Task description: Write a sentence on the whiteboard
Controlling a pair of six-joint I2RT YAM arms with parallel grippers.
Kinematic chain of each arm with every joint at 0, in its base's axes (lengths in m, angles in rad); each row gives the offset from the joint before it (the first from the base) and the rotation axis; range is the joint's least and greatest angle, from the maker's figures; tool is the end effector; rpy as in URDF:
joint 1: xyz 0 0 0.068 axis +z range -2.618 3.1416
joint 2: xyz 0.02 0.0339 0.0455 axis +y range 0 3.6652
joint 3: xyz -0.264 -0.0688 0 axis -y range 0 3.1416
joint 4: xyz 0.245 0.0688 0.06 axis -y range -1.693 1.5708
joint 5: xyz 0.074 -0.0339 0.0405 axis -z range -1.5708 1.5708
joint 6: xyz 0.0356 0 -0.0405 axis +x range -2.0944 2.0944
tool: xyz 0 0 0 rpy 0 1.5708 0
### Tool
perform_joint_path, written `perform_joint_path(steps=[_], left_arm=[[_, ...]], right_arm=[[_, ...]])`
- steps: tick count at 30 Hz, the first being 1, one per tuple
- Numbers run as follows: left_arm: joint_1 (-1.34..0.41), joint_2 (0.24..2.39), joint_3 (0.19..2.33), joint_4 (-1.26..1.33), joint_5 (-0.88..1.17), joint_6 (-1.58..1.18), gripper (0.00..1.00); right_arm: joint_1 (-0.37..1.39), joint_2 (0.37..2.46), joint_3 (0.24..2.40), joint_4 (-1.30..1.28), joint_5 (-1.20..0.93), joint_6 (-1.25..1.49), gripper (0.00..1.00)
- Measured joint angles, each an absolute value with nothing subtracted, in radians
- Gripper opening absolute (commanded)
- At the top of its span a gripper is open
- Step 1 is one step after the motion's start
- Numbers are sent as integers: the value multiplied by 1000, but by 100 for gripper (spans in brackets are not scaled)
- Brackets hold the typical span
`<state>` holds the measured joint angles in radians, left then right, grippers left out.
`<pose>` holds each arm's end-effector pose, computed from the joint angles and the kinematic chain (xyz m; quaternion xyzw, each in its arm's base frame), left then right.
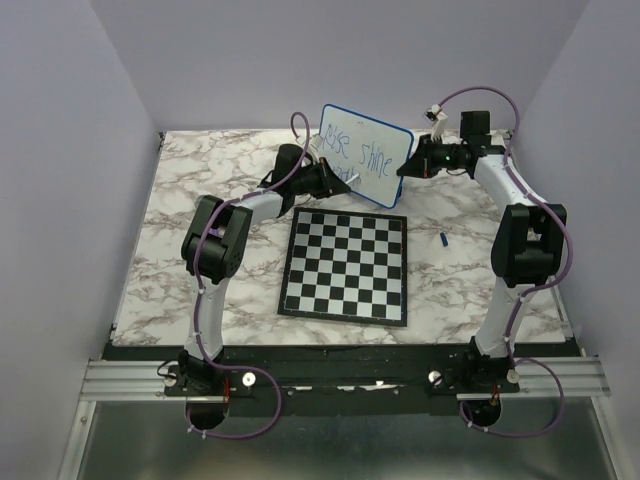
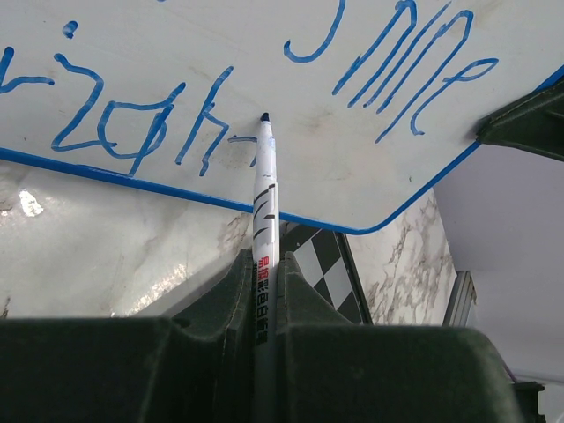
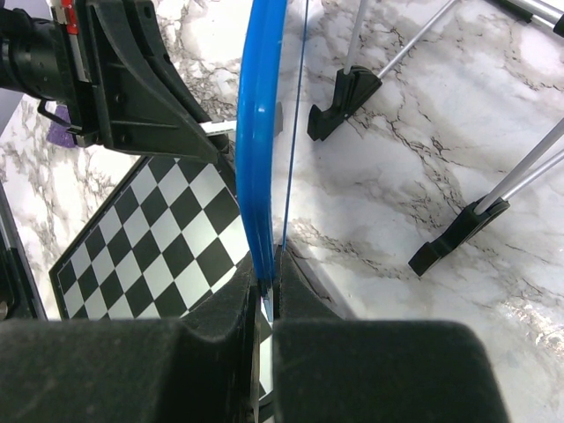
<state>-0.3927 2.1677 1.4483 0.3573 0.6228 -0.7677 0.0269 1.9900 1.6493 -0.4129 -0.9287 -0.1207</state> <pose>0.4433 -0.2061 0.1791 0.0250 0.8020 -0.5074 0.3142 0.4470 0.0405 0.2641 -0.2380 0.8052 0.3939 0.3741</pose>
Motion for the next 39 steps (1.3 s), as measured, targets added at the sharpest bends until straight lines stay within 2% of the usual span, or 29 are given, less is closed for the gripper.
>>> perform_joint_path(steps=[39], left_arm=[[-392,2173,1406,348,649,-747,0]], right_arm=[[27,1990,1649,-413,-928,-121,0]])
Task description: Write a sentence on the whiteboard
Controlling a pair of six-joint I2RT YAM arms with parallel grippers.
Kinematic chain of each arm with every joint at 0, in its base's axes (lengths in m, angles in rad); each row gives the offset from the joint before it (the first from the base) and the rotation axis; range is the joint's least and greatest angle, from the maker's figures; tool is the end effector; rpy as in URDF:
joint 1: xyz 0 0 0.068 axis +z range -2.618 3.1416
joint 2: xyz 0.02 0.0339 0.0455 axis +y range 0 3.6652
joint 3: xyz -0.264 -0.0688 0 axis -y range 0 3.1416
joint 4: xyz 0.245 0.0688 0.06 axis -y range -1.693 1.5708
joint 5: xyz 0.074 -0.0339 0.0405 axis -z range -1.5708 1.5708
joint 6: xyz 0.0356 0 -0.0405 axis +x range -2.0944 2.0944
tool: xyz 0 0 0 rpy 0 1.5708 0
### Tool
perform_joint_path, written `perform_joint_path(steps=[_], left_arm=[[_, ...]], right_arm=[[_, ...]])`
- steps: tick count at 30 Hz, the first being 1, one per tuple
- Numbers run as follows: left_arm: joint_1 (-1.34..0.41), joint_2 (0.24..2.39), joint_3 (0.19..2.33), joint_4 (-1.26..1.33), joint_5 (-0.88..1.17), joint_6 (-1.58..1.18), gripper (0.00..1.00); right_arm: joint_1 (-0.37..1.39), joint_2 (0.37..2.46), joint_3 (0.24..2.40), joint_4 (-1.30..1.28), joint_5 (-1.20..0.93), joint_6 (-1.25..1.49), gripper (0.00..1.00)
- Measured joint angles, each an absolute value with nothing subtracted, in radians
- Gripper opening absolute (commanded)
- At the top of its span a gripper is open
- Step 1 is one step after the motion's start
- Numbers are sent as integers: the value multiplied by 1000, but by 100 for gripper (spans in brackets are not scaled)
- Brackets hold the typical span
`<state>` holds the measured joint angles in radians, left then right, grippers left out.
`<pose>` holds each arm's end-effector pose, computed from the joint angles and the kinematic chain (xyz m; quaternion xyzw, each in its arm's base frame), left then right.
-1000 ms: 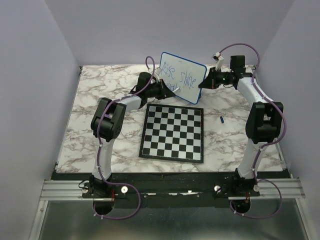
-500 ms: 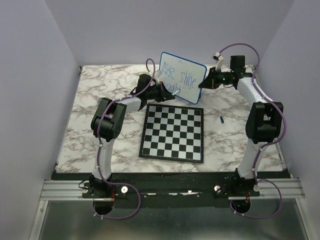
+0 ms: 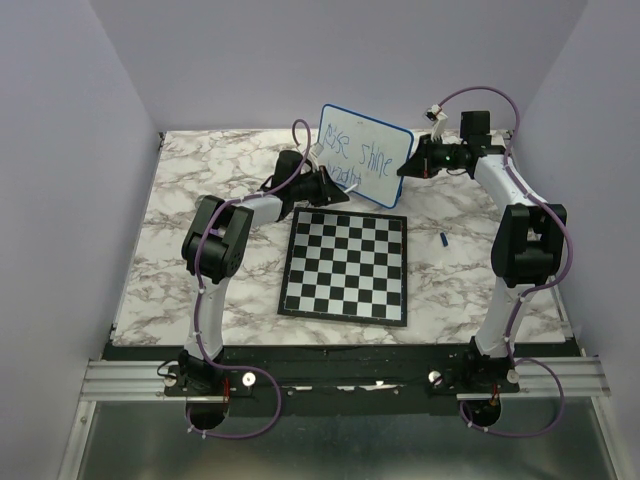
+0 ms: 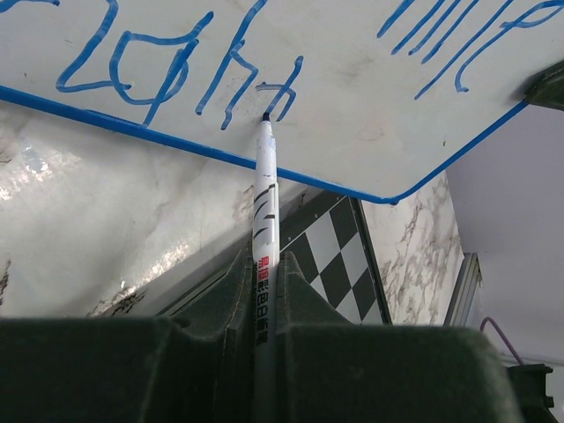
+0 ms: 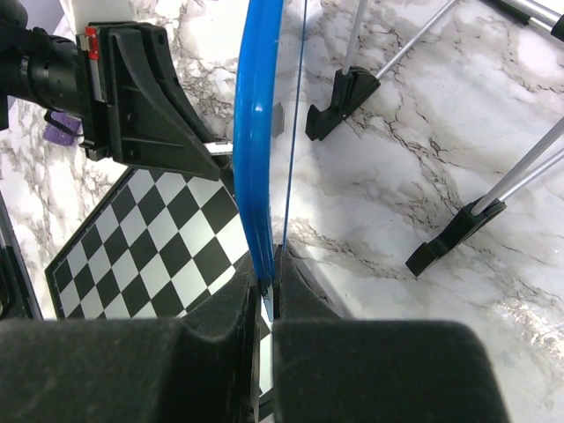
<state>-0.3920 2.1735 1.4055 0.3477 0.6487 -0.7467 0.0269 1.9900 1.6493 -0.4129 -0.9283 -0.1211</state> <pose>0.4363 -0.2036 0.1622 0.0304 0.8134 -0.5032 0.2902 0.4470 0.0405 0.2641 -0.2380 0.8052 0.3936 0.3742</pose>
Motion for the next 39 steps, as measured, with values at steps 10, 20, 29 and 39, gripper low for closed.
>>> perform_joint_path(steps=[10,20,29,39], left_arm=[[-393,2176,1398,319,656,-743,0],[-401,2178,1398,304,665,-741,0],[-417,2180,1399,302,670,-741,0],[-421,2131,1347,315,670,-749,0]], right_arm=[[27,1990,1649,-413,-928,-122,0],[27,1990,1649,-413,-928,-125,0],[27,1990,1649,-412,-928,-130,0],[28,1990,1649,-413,-929,-124,0]])
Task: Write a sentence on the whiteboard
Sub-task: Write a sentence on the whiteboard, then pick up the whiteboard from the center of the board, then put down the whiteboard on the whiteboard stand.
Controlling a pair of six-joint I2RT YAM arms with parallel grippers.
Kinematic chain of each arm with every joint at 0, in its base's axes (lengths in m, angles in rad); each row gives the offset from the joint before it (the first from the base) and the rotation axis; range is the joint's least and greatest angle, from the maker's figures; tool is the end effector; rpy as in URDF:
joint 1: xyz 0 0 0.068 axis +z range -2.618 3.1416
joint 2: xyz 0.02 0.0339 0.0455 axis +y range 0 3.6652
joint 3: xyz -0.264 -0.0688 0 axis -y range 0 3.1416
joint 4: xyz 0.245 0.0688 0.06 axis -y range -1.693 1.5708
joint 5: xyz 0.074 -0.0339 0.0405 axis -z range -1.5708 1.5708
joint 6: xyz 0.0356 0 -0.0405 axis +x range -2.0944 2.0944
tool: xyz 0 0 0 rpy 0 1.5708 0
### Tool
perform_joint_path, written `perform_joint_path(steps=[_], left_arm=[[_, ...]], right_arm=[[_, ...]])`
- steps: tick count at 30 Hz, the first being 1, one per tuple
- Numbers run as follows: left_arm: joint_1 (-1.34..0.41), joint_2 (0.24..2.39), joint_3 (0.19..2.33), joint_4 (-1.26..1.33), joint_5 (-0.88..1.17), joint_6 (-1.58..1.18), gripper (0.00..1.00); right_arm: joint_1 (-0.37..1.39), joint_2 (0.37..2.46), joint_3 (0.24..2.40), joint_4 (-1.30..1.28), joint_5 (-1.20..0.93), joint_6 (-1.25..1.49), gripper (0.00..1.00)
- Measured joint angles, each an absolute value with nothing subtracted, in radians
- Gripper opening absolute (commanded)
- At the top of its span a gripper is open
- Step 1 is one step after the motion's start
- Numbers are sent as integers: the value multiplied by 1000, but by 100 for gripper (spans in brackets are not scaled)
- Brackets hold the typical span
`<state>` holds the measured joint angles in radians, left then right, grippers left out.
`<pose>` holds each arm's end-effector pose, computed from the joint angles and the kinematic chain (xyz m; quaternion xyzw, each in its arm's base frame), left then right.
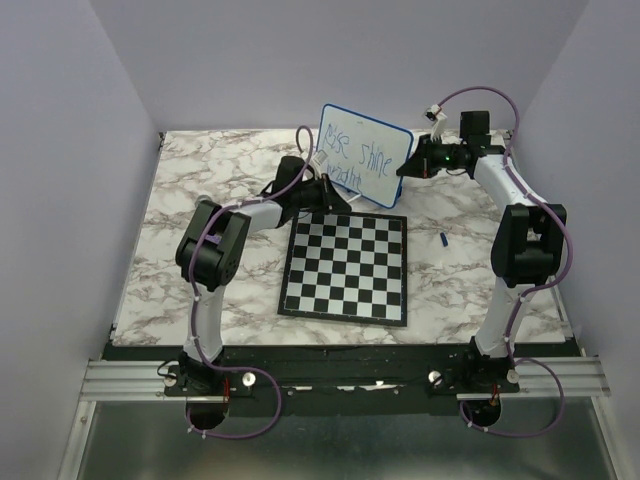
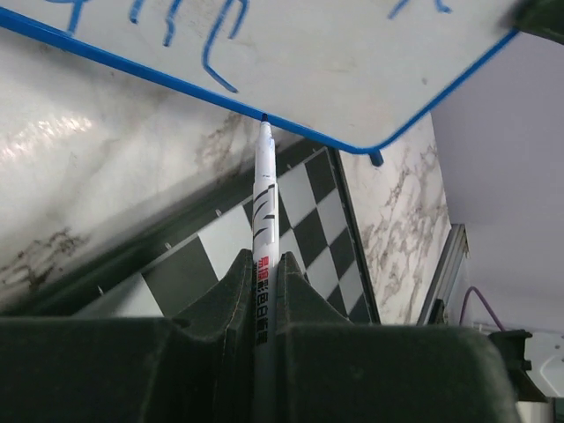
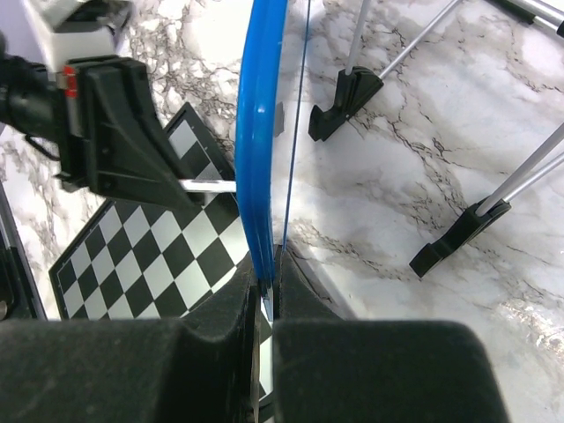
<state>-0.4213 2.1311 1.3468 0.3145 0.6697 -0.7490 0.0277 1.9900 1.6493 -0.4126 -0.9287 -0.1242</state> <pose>0.4171 -0.2111 0.1604 0.0383 0.8222 -0.5064 0.2572 0.4470 0.0409 0.2641 -0.2397 0.8046 0.3933 0.3748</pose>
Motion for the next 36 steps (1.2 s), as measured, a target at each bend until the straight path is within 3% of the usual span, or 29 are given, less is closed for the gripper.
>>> perform_joint_path(steps=[12,20,36], left_arm=[[-325,1677,1079,360,659,-722,0],[-250,1550,919,353,654,-708,0],[-217,1209,836,156,643,-553,0]], right_arm=[[32,1990,1649,-413,-929,-120,0],[31,1994,1664,-442,-929,-136,0],[23,2139,2032,-711,-928,-260,0]])
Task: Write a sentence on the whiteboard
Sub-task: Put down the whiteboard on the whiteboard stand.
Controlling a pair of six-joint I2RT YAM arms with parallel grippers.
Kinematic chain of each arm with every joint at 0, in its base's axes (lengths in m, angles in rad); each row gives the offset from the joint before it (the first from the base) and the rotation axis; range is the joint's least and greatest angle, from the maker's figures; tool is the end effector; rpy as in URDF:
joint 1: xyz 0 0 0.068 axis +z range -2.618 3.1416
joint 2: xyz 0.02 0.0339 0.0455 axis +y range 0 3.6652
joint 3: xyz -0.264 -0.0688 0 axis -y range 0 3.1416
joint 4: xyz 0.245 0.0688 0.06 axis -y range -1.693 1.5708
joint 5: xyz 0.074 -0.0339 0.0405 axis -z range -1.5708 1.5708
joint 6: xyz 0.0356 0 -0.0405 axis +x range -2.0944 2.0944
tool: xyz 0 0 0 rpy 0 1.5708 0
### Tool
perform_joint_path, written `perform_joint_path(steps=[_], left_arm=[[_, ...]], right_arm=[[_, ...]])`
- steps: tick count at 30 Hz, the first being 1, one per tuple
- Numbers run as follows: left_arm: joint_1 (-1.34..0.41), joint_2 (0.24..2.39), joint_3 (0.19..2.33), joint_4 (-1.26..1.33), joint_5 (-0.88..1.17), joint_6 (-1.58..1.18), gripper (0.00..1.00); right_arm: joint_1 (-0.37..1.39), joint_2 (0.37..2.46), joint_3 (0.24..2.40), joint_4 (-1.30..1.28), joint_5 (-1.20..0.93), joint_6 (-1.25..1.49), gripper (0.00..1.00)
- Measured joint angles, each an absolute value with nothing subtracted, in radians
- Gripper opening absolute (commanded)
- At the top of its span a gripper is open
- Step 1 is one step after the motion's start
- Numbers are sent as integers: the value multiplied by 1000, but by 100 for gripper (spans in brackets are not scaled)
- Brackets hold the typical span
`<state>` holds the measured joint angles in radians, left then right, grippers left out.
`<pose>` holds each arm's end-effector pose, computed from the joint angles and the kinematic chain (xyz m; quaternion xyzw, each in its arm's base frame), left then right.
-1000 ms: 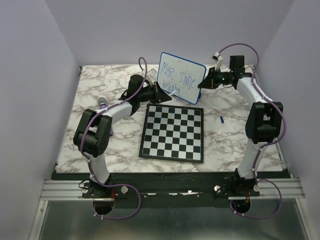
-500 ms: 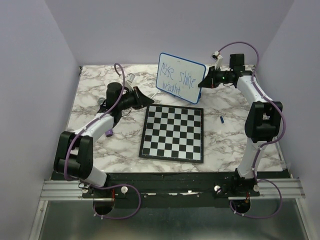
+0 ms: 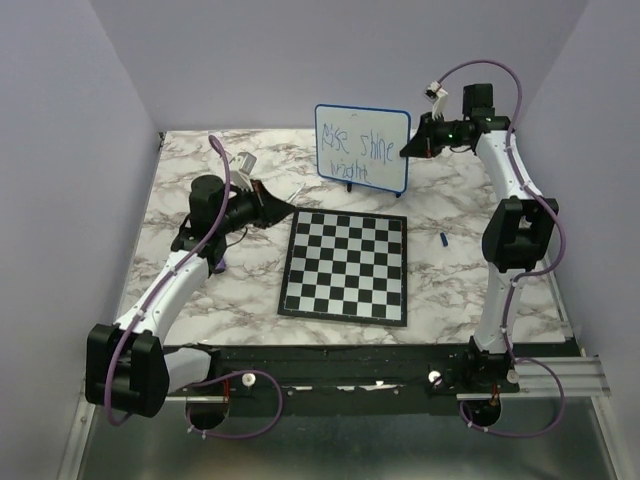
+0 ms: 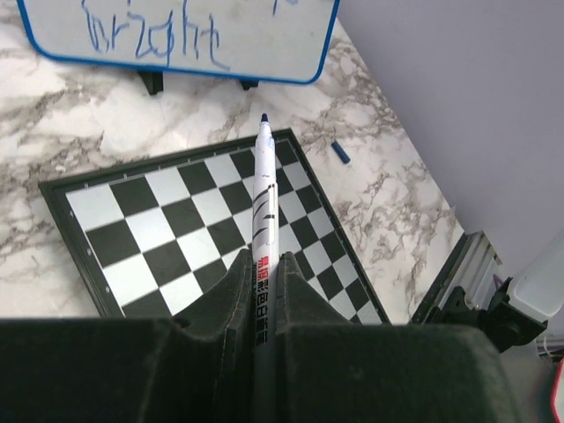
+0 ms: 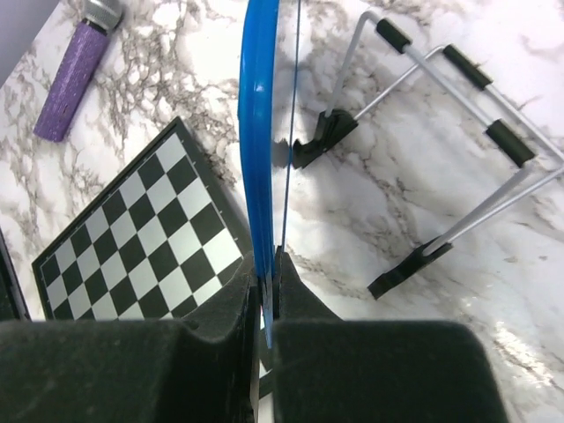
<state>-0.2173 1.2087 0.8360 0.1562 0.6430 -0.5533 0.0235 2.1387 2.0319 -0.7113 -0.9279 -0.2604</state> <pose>0.2655 -0.0805 0.3050 0.0716 0.7621 -0.4516 0.4583 0.4764 0.0397 0.3000 -0.2805 0.8001 0.3744 0.3756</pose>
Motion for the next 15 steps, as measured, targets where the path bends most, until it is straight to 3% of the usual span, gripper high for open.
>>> perform_joint_path(steps=[15], left_arm=[[-217,1169,742,120,636,-546,0]], right_arm=[[-47,2230,2197,-799,-936,-275,0]])
